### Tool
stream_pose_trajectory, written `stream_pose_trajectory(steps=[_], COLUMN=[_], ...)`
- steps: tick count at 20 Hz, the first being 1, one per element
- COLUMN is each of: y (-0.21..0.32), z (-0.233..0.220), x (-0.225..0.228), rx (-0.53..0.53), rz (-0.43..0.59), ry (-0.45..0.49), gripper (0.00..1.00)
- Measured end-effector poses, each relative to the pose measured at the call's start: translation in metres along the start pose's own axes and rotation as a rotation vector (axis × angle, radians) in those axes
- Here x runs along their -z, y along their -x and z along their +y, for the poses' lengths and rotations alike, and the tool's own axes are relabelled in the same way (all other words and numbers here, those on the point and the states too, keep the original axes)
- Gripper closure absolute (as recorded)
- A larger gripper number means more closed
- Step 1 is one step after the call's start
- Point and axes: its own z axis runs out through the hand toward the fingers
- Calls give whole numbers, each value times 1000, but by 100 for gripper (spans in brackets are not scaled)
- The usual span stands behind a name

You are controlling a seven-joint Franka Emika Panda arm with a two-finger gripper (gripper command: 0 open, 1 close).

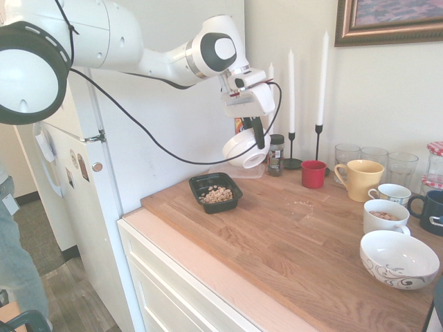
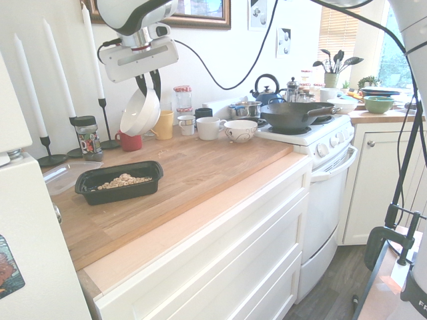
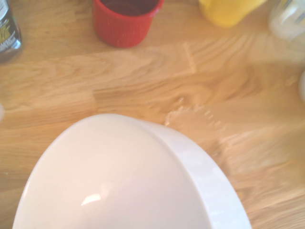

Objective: Put the cereal into the box

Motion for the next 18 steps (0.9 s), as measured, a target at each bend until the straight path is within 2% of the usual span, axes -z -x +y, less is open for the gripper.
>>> stream_pose_trajectory(steps=[3,7,12,18], y=[-25,-50,-71,-72], z=[29,78,133,147], x=[-28,-67,-97,-116], rx=[-43,-74,-97,-125], rz=[-155,-253,-281,-328], ry=[-71,-132,-177,-255], gripper=[100,100,100,100])
